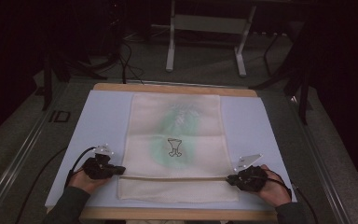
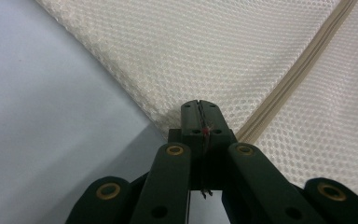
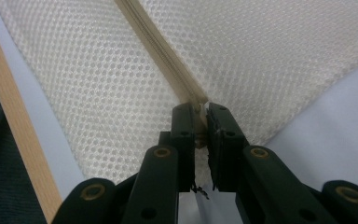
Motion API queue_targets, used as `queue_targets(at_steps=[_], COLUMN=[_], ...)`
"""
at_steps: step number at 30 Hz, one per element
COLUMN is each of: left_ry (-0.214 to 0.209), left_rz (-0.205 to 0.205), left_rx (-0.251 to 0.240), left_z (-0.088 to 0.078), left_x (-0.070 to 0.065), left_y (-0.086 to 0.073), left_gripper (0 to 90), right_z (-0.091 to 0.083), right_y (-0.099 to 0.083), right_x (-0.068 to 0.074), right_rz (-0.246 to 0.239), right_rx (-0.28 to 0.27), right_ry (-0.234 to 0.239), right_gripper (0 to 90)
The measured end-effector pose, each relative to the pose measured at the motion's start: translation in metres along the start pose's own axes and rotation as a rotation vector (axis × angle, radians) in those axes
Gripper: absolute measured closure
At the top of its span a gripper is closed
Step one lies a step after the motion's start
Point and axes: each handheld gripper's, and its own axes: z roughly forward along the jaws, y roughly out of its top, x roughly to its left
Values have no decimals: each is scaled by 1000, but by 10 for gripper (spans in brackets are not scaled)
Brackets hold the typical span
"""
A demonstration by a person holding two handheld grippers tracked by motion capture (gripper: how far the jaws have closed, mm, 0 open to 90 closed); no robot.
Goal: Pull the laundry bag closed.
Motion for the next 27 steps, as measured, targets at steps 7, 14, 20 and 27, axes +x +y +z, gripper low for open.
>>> queue_targets(at_steps=[7, 14, 20, 27], left_ry=[-9, -19, 7, 79], left_rz=[1, -2, -8, -62], left_rx=[-5, -23, -51, -98], left_z=[0, -3, -7, -13], left_x=[1, 1, 4, 16], left_y=[1, 0, -1, -5], left_gripper=[899, 887, 878, 871], right_z=[-2, -7, -10, -7], right_y=[-2, -1, -5, -12], right_x=[-3, -7, -16, -26], right_rz=[25, 49, 119, 194], right_rx=[-47, -90, -138, -200], right_ry=[29, 3, -64, -119], right_gripper=[690, 633, 577, 548])
